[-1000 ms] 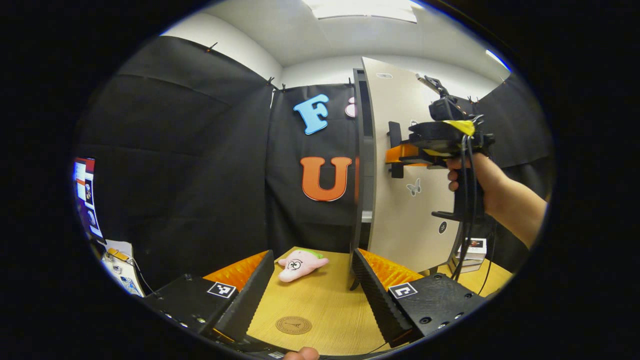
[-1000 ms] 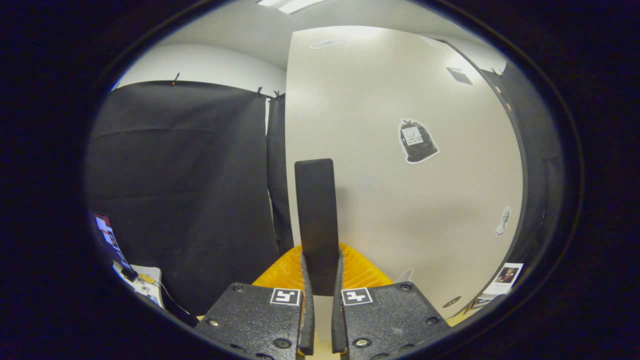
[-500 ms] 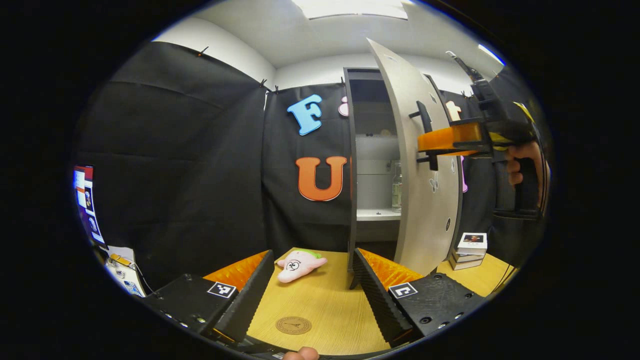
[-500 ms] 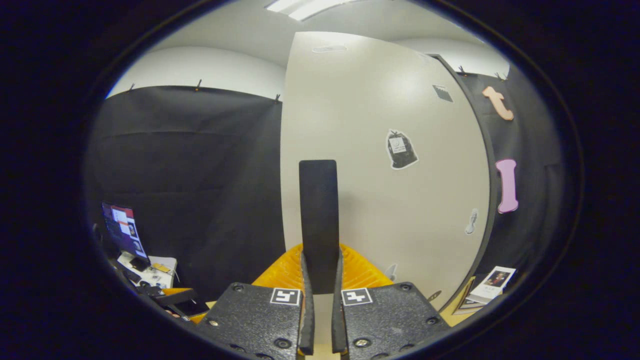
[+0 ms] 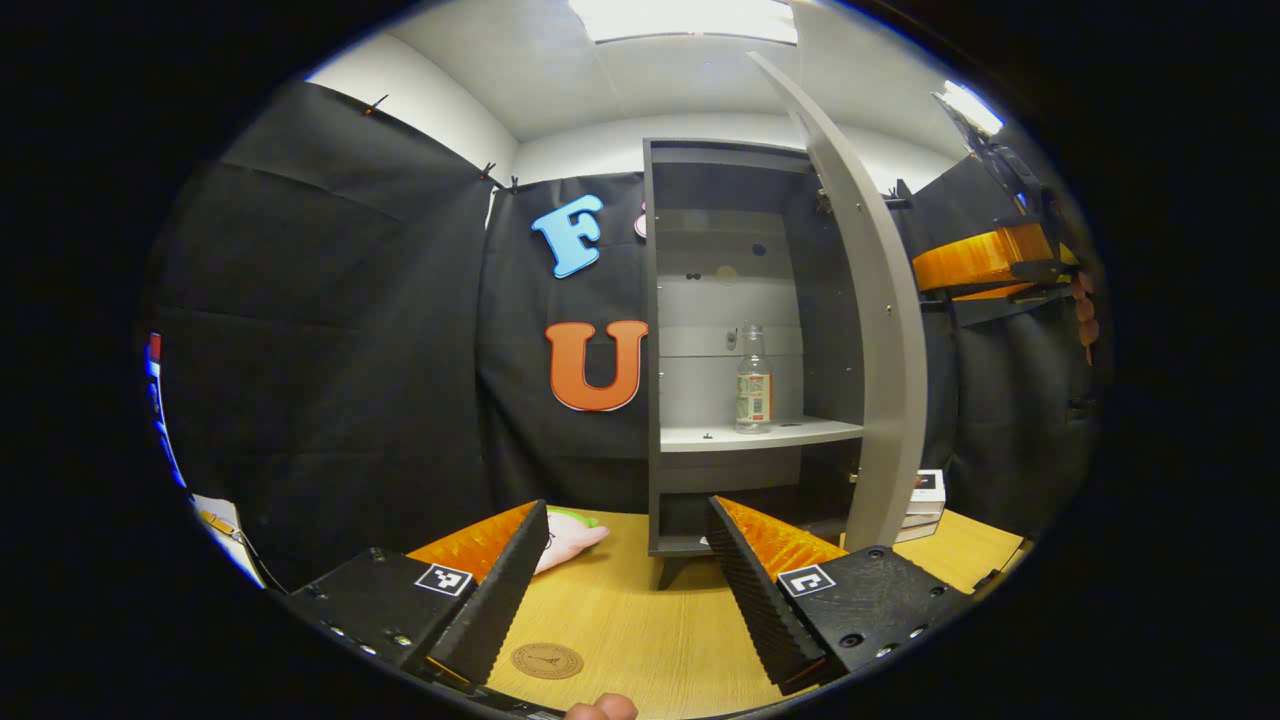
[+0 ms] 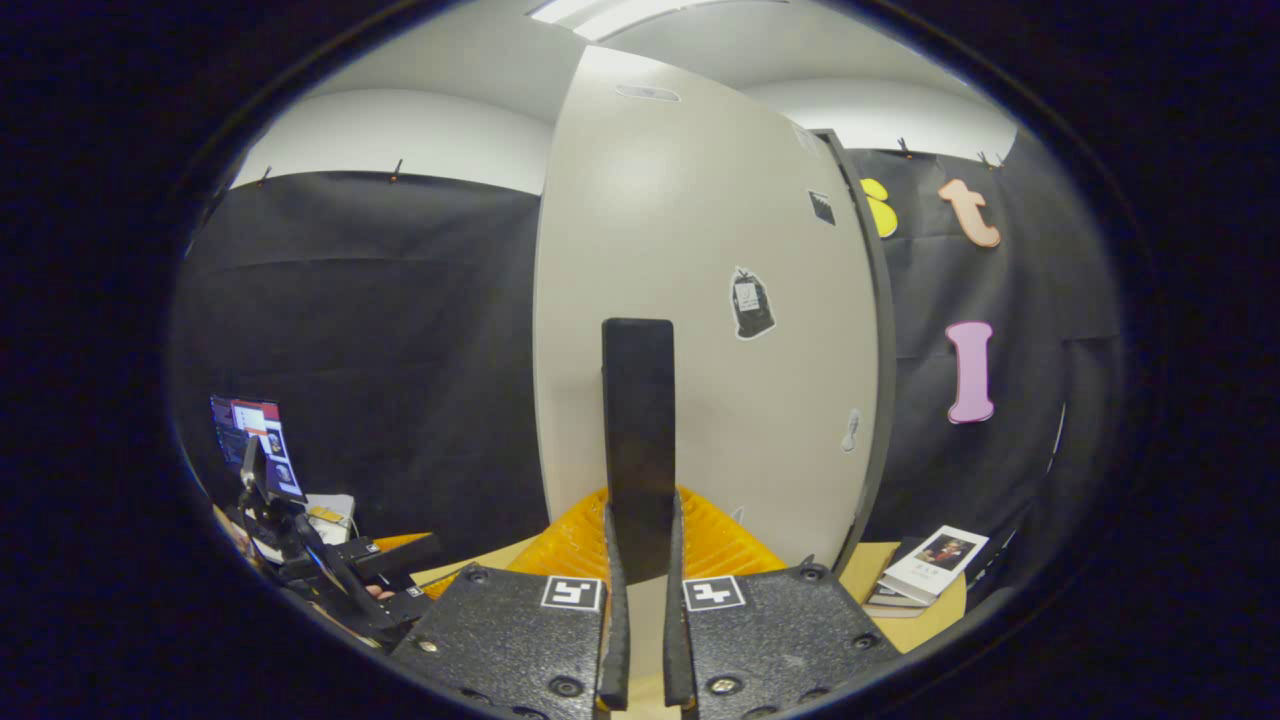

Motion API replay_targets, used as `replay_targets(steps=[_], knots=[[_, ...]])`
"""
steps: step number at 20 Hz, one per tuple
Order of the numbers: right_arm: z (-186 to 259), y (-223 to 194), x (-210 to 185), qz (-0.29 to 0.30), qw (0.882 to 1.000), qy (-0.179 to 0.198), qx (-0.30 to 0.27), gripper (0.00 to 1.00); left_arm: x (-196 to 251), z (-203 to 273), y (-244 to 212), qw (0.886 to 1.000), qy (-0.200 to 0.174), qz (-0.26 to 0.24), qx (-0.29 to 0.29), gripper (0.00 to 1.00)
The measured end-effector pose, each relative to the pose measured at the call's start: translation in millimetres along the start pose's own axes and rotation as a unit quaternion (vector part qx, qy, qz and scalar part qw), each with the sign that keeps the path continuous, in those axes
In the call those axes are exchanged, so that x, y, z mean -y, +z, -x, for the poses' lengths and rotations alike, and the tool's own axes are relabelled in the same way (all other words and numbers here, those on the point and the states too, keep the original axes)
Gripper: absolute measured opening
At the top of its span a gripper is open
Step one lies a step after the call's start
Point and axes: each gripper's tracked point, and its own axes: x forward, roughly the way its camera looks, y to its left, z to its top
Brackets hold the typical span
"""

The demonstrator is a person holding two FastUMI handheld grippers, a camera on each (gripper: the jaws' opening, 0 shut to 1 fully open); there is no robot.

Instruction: Open the cabinet door with the right hand, grasp the bottle in the cabinet with the left hand and place it on the coaster, then close the cabinet door with the right hand.

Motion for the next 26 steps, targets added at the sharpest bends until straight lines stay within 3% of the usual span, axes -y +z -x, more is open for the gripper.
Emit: replay_targets(steps=[4,12,21,26], knots=[[16.9,-1.2,13.6,-0.005,0.999,-0.044,0.008,0.16,23.1,-4.2,0.8,0.999,-0.037,0.011,-0.002,0.95],[50.4,-1.4,51.4,-0.003,0.992,-0.125,0.02,0.16,38.2,-2.1,4.1,0.998,-0.059,0.021,-0.001,0.95],[77.2,1.0,109.8,-0.003,0.976,-0.217,0.026,0.13,31.9,-0.6,-8.2,0.998,-0.052,0.025,-0.017,0.95],[86.0,2.9,134.6,-0.036,0.971,-0.235,0.039,0.04,29.2,-0.3,-12.4,0.998,-0.047,0.032,-0.022,0.95]])
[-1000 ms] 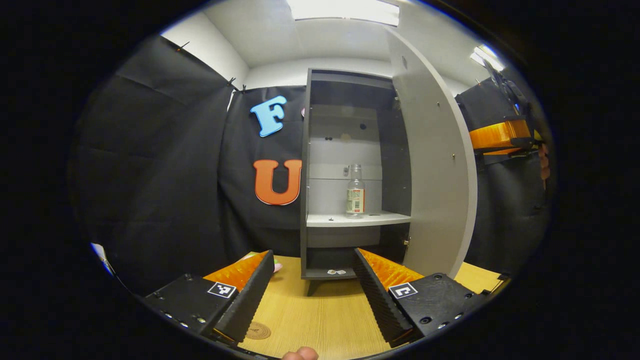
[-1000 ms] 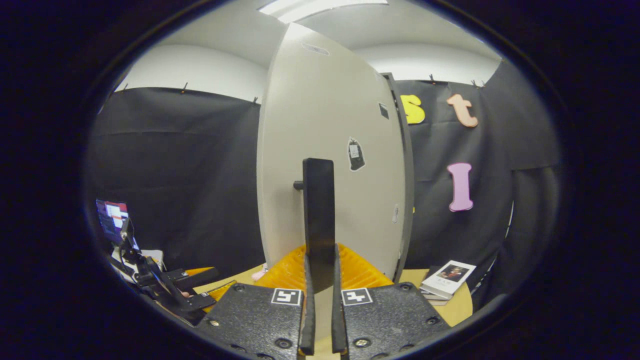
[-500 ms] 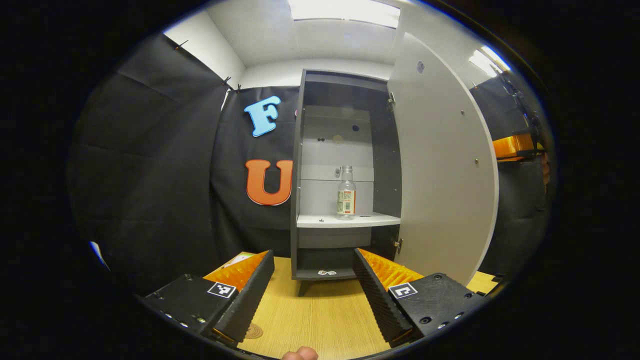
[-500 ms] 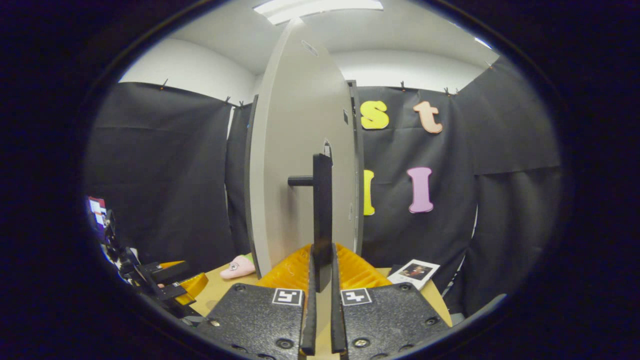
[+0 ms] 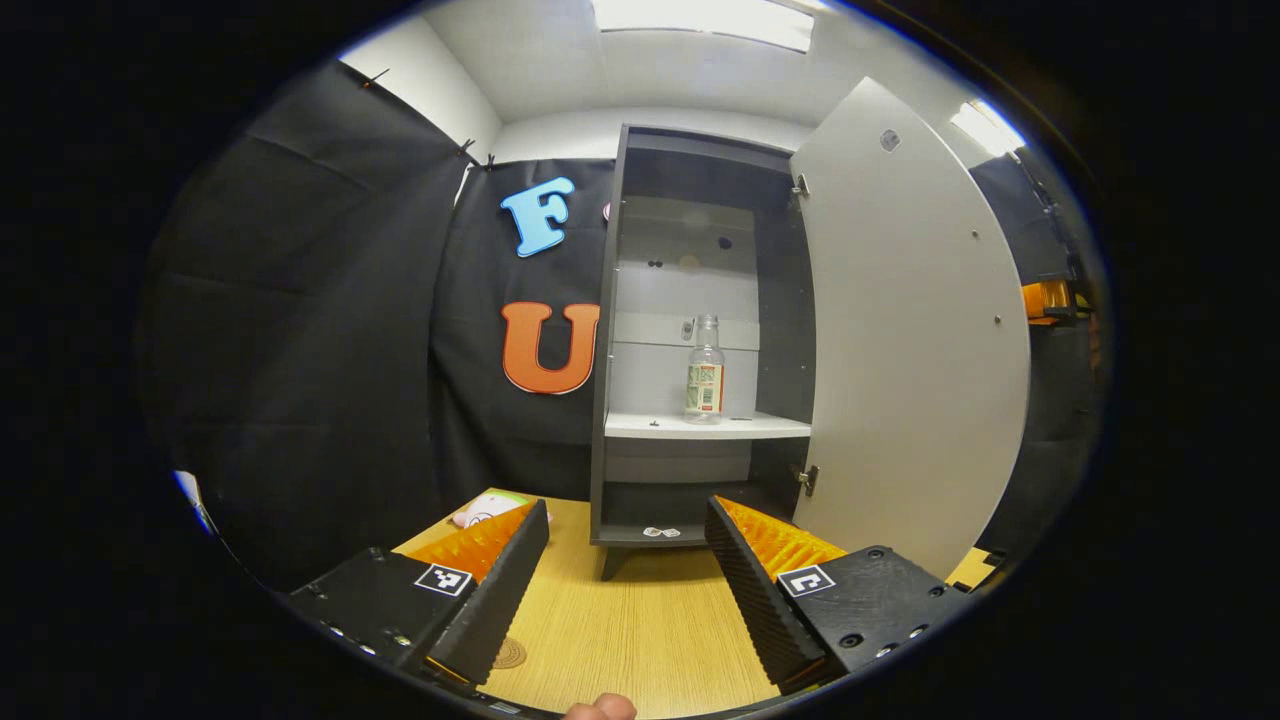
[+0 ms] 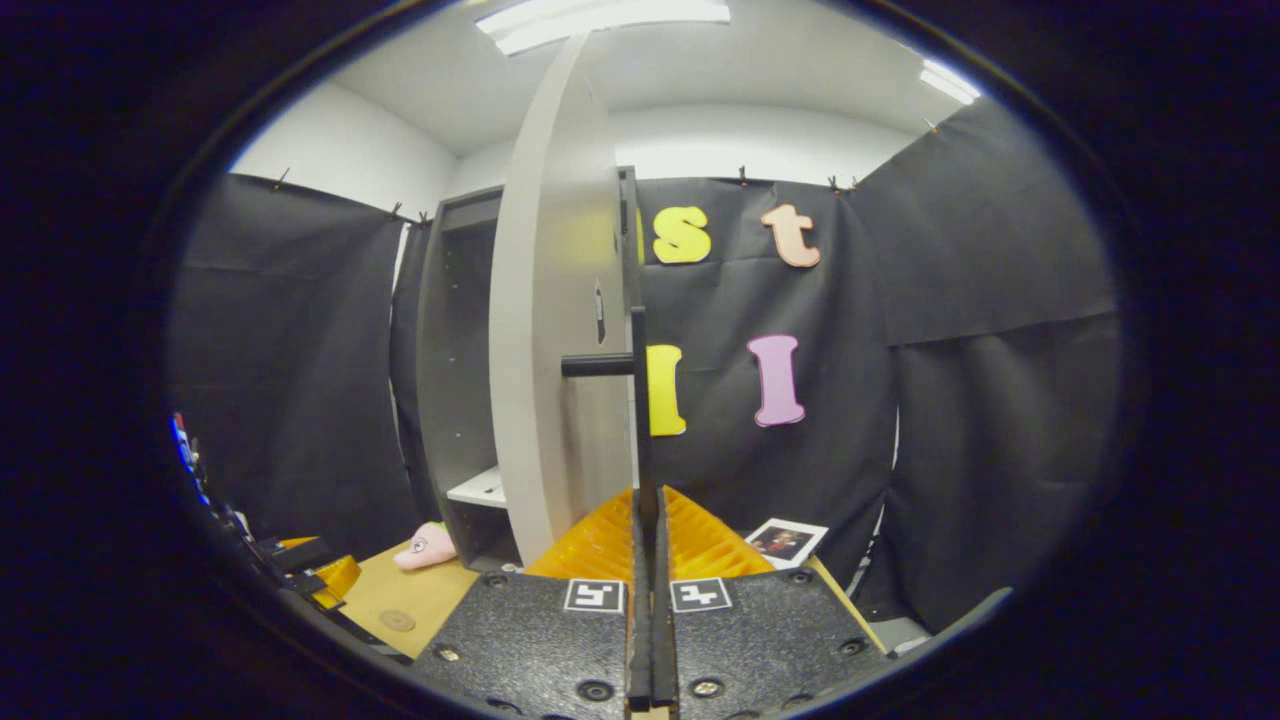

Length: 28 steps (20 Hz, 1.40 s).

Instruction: Open the cabinet door with the right hand, grasp the bottle in the cabinet with the left hand and place it on the coaster, then close the cabinet door with the right hand.

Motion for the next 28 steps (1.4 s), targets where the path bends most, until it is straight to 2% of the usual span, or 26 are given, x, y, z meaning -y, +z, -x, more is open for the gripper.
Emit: replay_targets(steps=[4,6,9,11,12,16,18,19,20,21,22,23,25,28], knots=[[2.6,2.2,-4.4,0.008,1.0,0.008,-0.004,0.04,5.4,-0.6,-6.7,1.0,-0.005,0.0,-0.012,0.95],[12.6,1.8,-3.0,0.02,1.0,0.007,-0.003,0.04,6.9,0.3,-6.0,1.0,-0.005,-0.002,-0.01,0.95],[34.1,-11.8,-3.3,0.008,1.0,0.013,0.0,0.04,5.6,-4.4,-8.5,1.0,0.0,-0.004,-0.012,0.95],[47.3,-22.9,12.9,0.001,1.0,-0.006,-0.004,0.0,12.1,-8.0,-10.7,1.0,-0.008,-0.003,-0.018,0.95],[50.0,-26.8,20.7,-0.003,1.0,-0.017,-0.004,0.04,15.7,-10.1,-9.7,1.0,-0.013,-0.004,-0.019,0.95],[51.4,-35.4,41.2,-0.018,0.999,-0.047,0.002,0.04,37.9,-21.9,-4.3,0.999,-0.037,0.008,-0.023,0.95],[49.1,-42.6,45.7,-0.008,0.999,-0.053,-0.007,0.24,48.4,-27.4,4.8,0.999,-0.046,0.013,-0.016,0.95],[47.9,-43.6,51.1,-0.006,0.998,-0.06,-0.009,0.38,51.9,-31.3,7.8,0.999,-0.051,0.012,-0.013,0.95],[48.2,-44.5,54.7,-0.007,0.998,-0.067,-0.008,0.4,56.3,-34.3,11.9,0.998,-0.056,0.012,-0.01,0.95],[46.6,-46.2,58.0,-0.009,0.997,-0.071,-0.009,0.52,61.1,-38.3,14.0,0.998,-0.061,0.013,-0.008,0.95],[45.7,-48.3,57.5,-0.009,0.998,-0.069,-0.01,0.6,64.7,-42.1,17.6,0.998,-0.065,0.015,-0.004,0.95],[43.7,-48.8,56.6,-0.009,0.998,-0.065,-0.01,0.78,67.0,-47.1,22.5,0.998,-0.067,0.017,0.001,0.95],[41.3,-51.6,61.4,-0.002,0.998,-0.068,-0.013,0.96,72.4,-58.3,32.0,0.997,-0.072,0.015,0.008,0.95],[37.7,-52.9,64.3,0.005,0.997,-0.071,-0.012,0.99,86.0,-81.4,53.0,0.996,-0.09,0.023,0.019,0.95]])
